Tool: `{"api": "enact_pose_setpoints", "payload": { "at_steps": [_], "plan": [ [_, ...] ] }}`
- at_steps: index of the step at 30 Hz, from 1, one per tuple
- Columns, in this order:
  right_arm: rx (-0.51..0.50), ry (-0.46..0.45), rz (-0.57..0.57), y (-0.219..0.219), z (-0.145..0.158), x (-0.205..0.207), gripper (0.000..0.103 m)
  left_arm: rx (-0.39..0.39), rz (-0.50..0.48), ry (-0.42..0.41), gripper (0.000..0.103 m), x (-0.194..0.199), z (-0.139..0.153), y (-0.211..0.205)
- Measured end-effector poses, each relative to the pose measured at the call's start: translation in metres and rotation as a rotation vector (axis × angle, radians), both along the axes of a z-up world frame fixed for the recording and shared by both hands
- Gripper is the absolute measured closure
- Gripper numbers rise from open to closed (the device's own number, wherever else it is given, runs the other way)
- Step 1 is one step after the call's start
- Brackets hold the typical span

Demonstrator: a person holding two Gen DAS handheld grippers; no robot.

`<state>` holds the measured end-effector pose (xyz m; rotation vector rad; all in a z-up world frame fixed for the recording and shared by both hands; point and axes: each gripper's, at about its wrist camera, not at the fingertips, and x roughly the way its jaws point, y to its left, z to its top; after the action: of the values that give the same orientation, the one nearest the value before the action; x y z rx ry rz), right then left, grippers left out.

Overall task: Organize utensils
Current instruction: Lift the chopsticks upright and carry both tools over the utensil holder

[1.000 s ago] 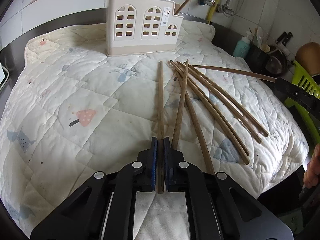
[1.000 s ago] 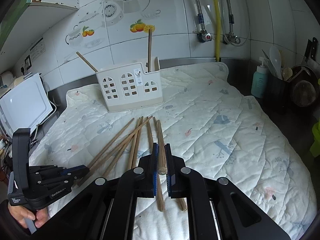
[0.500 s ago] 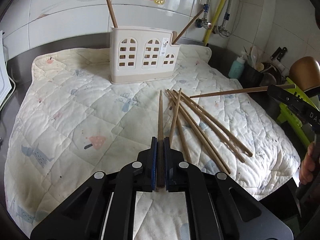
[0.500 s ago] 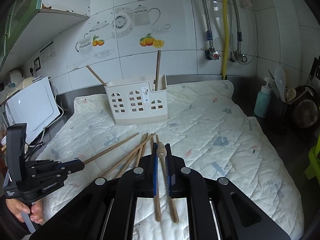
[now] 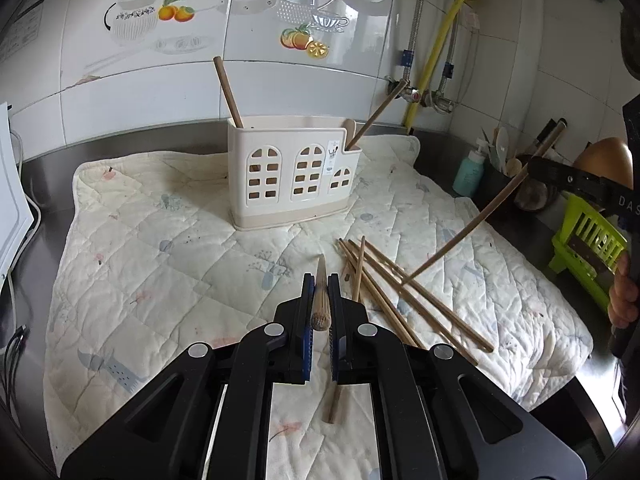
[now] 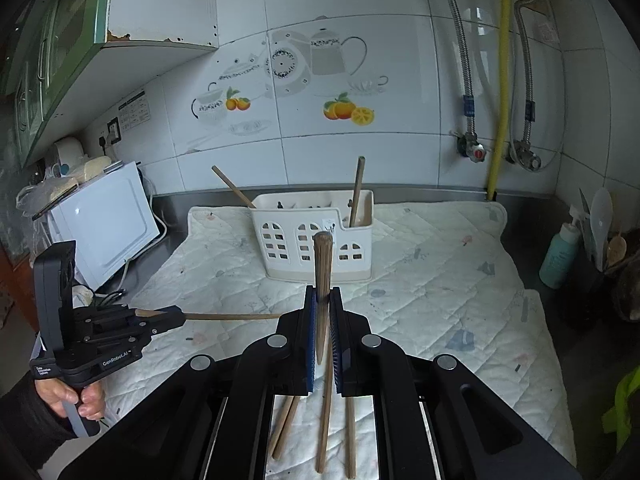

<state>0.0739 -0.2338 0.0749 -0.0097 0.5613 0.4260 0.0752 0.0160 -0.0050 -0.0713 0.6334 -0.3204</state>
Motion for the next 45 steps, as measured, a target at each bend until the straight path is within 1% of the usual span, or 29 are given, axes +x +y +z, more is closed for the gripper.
{"api": "enact_pose_setpoints", "payload": {
  "at_steps": [4, 11, 15, 18, 22, 25, 27, 31, 34, 35, 37, 40, 45],
  "plan": [
    [-0.006, -0.038, 0.037, 0.003, 0.033, 0.017, 0.096, 0.001, -0.005, -0.014, 0.098, 0.007, 0.015, 0.004],
    [-0.018, -0.129, 0.079, 0.026, 0.088, 0.059, 0.097, 0.017, -0.024, -0.038, 0.099, 0.022, 0.039, 0.003],
    [-0.019, -0.169, 0.080, 0.042, 0.111, 0.089, 0.097, 0.030, -0.034, -0.056, 0.099, 0.033, 0.053, 0.001],
    [-0.034, -0.189, 0.052, 0.050, 0.118, 0.113, 0.097, 0.030, -0.036, -0.076, 0.098, 0.042, 0.066, 0.001],
    [-0.070, -0.181, 0.004, 0.056, 0.111, 0.149, 0.097, 0.019, -0.034, -0.122, 0.099, 0.053, 0.090, 0.002],
    [-0.101, -0.143, -0.021, 0.058, 0.094, 0.174, 0.097, 0.016, -0.029, -0.173, 0.098, 0.061, 0.111, 0.001],
    [-0.103, -0.115, -0.021, 0.057, 0.082, 0.186, 0.097, 0.020, -0.018, -0.209, 0.099, 0.067, 0.126, 0.000],
    [-0.103, -0.065, -0.036, 0.053, 0.062, 0.206, 0.097, 0.004, 0.008, -0.266, 0.098, 0.085, 0.154, 0.001],
    [-0.124, -0.049, -0.034, 0.055, 0.052, 0.211, 0.096, -0.015, 0.033, -0.305, 0.099, 0.098, 0.172, 0.004],
    [-0.131, -0.041, -0.031, 0.056, 0.049, 0.214, 0.096, -0.009, 0.050, -0.323, 0.099, 0.102, 0.177, 0.004],
    [-0.138, -0.034, -0.031, 0.056, 0.044, 0.217, 0.096, 0.016, 0.083, -0.360, 0.098, 0.110, 0.183, 0.002],
    [-0.144, -0.027, -0.030, 0.056, 0.038, 0.220, 0.096, 0.011, 0.101, -0.351, 0.098, 0.125, 0.183, 0.001],
    [-0.152, -0.013, -0.025, 0.054, 0.031, 0.222, 0.096, 0.032, 0.127, -0.315, 0.098, 0.146, 0.166, -0.001]
  ]
}}
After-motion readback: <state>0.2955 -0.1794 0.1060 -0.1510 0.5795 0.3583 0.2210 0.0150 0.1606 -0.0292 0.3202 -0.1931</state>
